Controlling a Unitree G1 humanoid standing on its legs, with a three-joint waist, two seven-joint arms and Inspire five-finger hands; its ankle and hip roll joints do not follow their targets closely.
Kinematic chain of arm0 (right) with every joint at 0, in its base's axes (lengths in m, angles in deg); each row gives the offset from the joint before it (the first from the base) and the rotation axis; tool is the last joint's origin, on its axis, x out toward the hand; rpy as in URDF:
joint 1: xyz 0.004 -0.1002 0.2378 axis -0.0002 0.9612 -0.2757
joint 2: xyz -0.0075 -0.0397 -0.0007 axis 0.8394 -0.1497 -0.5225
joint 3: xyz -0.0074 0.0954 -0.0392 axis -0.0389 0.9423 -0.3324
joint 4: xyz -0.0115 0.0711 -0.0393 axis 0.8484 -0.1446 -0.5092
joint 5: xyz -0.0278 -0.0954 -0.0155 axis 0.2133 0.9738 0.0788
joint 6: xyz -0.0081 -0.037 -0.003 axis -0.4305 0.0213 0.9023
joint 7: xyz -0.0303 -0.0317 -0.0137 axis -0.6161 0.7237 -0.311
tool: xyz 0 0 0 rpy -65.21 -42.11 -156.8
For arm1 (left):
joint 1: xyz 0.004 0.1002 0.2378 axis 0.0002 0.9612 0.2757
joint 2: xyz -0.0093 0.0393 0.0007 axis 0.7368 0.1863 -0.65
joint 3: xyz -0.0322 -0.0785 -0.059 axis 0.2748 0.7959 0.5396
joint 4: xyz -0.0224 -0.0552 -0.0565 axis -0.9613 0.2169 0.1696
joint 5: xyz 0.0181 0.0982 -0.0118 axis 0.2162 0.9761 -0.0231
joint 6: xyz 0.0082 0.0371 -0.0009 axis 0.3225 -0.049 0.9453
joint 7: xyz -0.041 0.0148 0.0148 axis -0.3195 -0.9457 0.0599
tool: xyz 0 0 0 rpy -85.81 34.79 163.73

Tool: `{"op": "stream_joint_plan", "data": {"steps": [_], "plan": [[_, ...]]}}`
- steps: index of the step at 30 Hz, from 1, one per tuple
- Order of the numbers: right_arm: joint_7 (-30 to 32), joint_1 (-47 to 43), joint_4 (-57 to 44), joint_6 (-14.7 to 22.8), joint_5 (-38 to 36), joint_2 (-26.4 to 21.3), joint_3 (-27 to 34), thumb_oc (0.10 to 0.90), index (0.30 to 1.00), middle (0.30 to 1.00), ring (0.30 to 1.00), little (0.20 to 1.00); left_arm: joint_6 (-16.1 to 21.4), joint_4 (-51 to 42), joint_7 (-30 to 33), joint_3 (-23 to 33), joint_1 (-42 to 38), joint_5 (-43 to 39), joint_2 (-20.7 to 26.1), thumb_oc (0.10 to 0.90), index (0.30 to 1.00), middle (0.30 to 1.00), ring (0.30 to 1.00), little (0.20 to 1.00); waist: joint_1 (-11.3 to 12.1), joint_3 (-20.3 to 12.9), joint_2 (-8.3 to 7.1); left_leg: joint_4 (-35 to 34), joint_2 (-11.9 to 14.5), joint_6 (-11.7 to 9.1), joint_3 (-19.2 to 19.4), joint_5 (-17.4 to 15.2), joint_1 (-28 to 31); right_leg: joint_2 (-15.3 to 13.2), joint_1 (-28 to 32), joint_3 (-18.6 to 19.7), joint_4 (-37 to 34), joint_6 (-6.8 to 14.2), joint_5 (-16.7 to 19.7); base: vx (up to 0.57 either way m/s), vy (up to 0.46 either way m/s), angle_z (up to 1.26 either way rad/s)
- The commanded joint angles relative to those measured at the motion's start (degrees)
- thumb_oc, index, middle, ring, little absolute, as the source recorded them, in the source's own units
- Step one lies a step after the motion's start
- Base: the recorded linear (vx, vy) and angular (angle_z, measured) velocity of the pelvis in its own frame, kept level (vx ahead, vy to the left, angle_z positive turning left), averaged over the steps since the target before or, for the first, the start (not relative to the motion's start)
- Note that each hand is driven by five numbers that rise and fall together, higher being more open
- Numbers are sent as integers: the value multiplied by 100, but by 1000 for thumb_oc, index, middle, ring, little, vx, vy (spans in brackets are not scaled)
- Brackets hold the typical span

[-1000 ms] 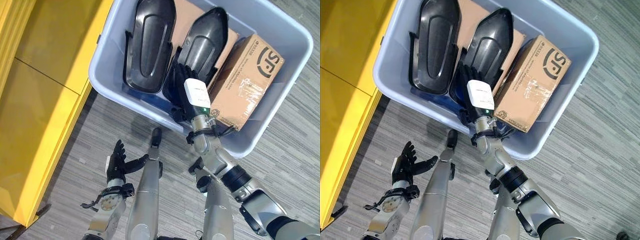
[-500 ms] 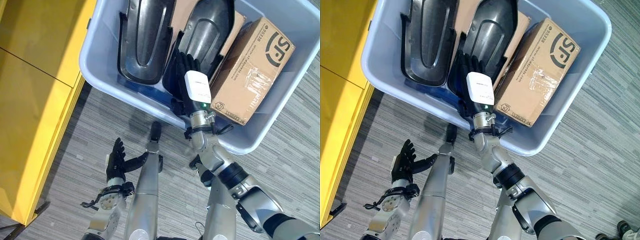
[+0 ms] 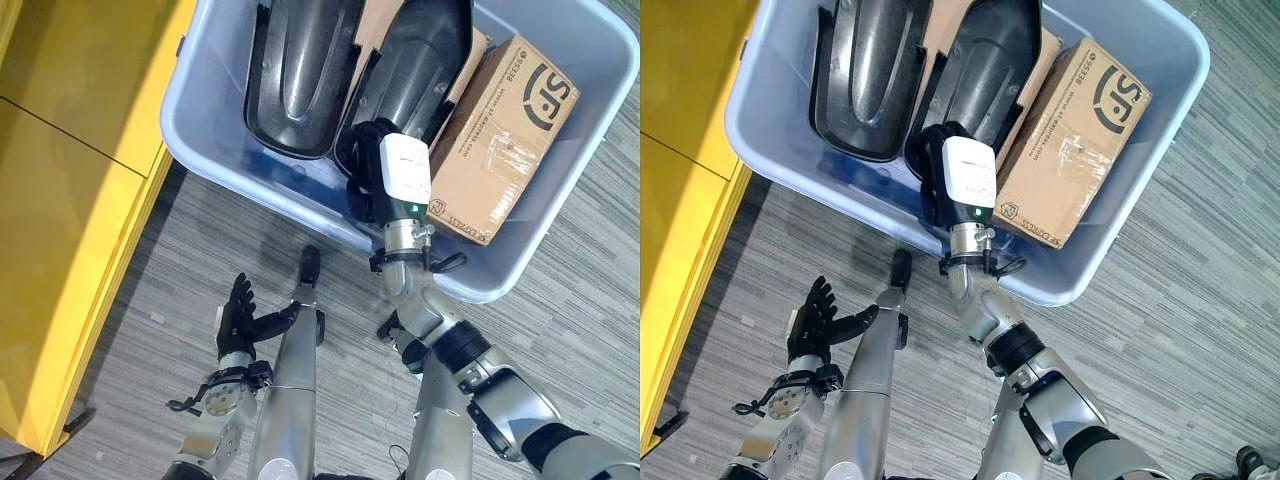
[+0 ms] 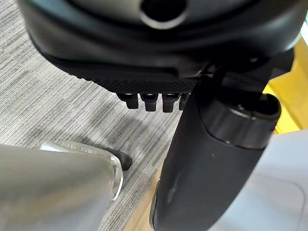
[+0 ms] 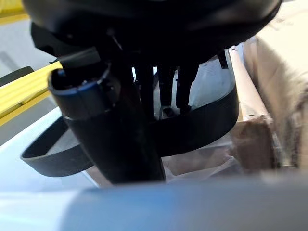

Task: Move parts from the plastic box to the shelf.

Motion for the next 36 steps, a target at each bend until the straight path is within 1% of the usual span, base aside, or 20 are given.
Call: {"op": "stream_joint_plan", "data": {"steps": [1, 3, 5, 8, 10, 11, 13, 15, 16, 17, 21, 22, 23, 24, 26, 28, 29, 30, 31, 36], "plan": [[-268, 365, 211, -62, -283, -238, 140, 400, 300, 300, 300, 300, 313, -513, 63, -154, 365, -74, 3, 900, 1000, 1000, 1000, 1000, 36, -73, 422, 177, 304, -33, 392, -546, 187, 196, 404, 468, -506, 463, 113, 0, 0, 0], [-281, 455, 48, -52, -280, -266, 133, 400, 300, 300, 300, 300, 316, -507, 71, -136, 371, -79, 5, 900, 1000, 1000, 1000, 1000, 25, -73, 394, 50, 301, -38, 417, -510, 356, 212, 556, 457, -620, 478, 158, 0, 0, 0], [-313, 602, -264, -6, -250, -338, 110, 400, 300, 300, 300, 300, 302, -455, 77, -120, 359, -81, -9, 900, 1000, 1000, 1000, 1000, 11, -73, 331, -149, 304, -47, 446, -431, 680, 229, 874, 429, -835, 504, 269, 0, 0, 0], [-342, 732, -483, 27, -223, -389, 117, 400, 300, 300, 300, 300, 284, -431, 56, -122, 371, -80, -17, 900, 1000, 1000, 1000, 1000, 1, -73, 307, -300, 301, -36, 472, -375, 921, 236, 1076, 427, -955, 516, 347, 0, 1, -1], [-375, 838, -693, 91, -217, -431, 123, 400, 300, 300, 300, 300, 265, -399, 24, -119, 370, -77, -34, 900, 1000, 1000, 1000, 1000, 7, -73, 284, -480, 289, -41, 502, -315, 1222, 236, 1353, 423, -1127, 538, 414, 5, -4, -4], [-378, 861, -855, 145, -227, -473, 147, 400, 300, 300, 300, 300, 247, -359, 5, -112, 344, -69, -33, 900, 1000, 1000, 1000, 1000, 0, -73, 260, -613, 276, -42, 524, -274, 1492, 231, 1611, 438, -1270, 553, 474, 0, 0, 0], [-419, 889, -960, 174, -236, -484, 159, 400, 300, 300, 300, 300, 238, -325, -10, -109, 337, -68, -33, 900, 1000, 1000, 1000, 1000, -6, -73, 252, -710, 269, -44, 550, -237, 1660, 229, 1760, 434, -1353, 566, 510, 2, 5, -2], [-475, 894, -1214, 271, -251, -526, 188, 400, 300, 300, 300, 300, 205, -272, -54, -76, 285, -48, -40, 900, 1000, 1000, 1000, 1000, -9, -73, 227, -910, 266, -55, 589, -181, 2086, 209, 2163, 449, -1554, 593, 569, 11, 8, -8], [-482, 912, -1227, 269, -248, -528, 189, 400, 300, 300, 300, 300, 205, -273, -55, -81, 296, -48, -40, 900, 1000, 1000, 1000, 1000, -9, -73, 229, -934, 264, -56, 590, -172, 2113, 212, 2188, 445, -1574, 594, 576, 29, 12, -7], [-540, 942, -1456, 342, -263, -572, 212, 400, 300, 300, 300, 300, 180, -220, -88, -33, 284, -49, -49, 900, 1000, 1000, 1000, 1000, -20, -73, 219, -1058, 251, -57, 625, -140, 2403, 186, 2416, 470, -1672, 607, 606, 23, 11, -5], [-581, 903, -1733, 452, -330, -667, 296, 400, 300, 300, 300, 300, 136, -163, -139, 17, 257, -42, -48, 900, 1000, 1000, 1000, 1000, -37, -73, 212, -1276, 232, -64, 656, -58, 2797, 160, 2768, 484, -1893, 642, 694, 15, 9, -5], [-588, 875, -1803, 477, -342, -704, 314, 400, 300, 300, 300, 300, 133, -153, -161, 26, 253, -23, -42, 900, 1000, 1000, 1000, 1000, -47, -73, 210, -1381, 227, -63, 672, -14, 2937, 157, 2871, 484, -1977, 657, 739, -59, 39, -10], [-610, 838, -1878, 511, -373, -738, 356, 400, 300, 300, 300, 300, 128, -136, -188, 49, 245, -23, -38, 900, 1000, 1000, 1000, 1000, -50, -73, 223, -1452, 216, -10, 720, 128, 2974, 133, 2898, 432, -2044, 612, 849, -59, 39, -8], [-626, 814, -1958, 544, -381, -787, 390, 400, 300, 300, 300, 300, 121, -134, -209, 68, 244, -26, -29, 900, 1000, 1000, 1000, 1000, -58, -73, 224, -1524, 206, -6, 740, 162, 3095, 126, 2995, 445, -2096, 622, 880, -45, 42, -7], [-710, 730, -2225, 587, -425, -1012, 563, 400, 300, 300, 300, 300, 70, -50, -293, 159, 272, 21, 15, 900, 1000, 1000, 1000, 1000, -80, -239, 208, -1873, 198, -41, 769, 300, 3418, 140, 3212, 459, -2303, 666, 944, 51, 12, -3], [-733, 716, -2437, 632, -423, -1132, 676, 400, 300, 300, 300, 300, 47, -46, -336, 228, 340, 51, 42, 900, 1000, 1000, 1000, 1000, -119, -408, 191, -2065, 194, -50, 797, 379, 3547, 140, 3273, 467, -2394, 685, 976, 47, 2, -4], [-736, 721, -2444, 630, -423, -1133, 677, 400, 300, 300, 300, 300, 46, -47, -337, 227, 342, 52, 42, 900, 1000, 1000, 1000, 1000, -118, -409, 190, -2081, 192, -50, 799, 387, 3557, 140, 3278, 466, -2401, 685, 980, 46, -5, -11], [-734, 734, -2593, 693, -475, -1182, 774, 400, 300, 300, 300, 300, 12, -39, -365, 285, 404, 66, 50, 900, 1000, 1000, 1000, 1000, -151, -580, 178, -2276, 180, -51, 840, 459, 3699, 133, 3336, 461, -2471, 720, 1019, 45, -1, -12], [-761, 753, -2694, 724, -479, -1208, 804, 400, 300, 300, 300, 300, -17, -6, -401, 303, 442, 90, 47, 900, 1000, 1000, 1000, 1000, -163, -659, 165, -2369, 178, -51, 870, 487, 3773, 116, 3374, 466, -2511, 738, 1039, 53, 2, -12], [-1014, 827, -3129, 935, -561, -1337, 925, 400, 300, 300, 300, 300, -117, 22, -574, 380, 604, 136, -3, 900, 1000, 1000, 1000, 1000, -222, -1033, 142, -2385, 167, -14, 972, 378, 4059, 56, 3533, 573, -2506, 791, 1036, 51, -1, -8]]}}
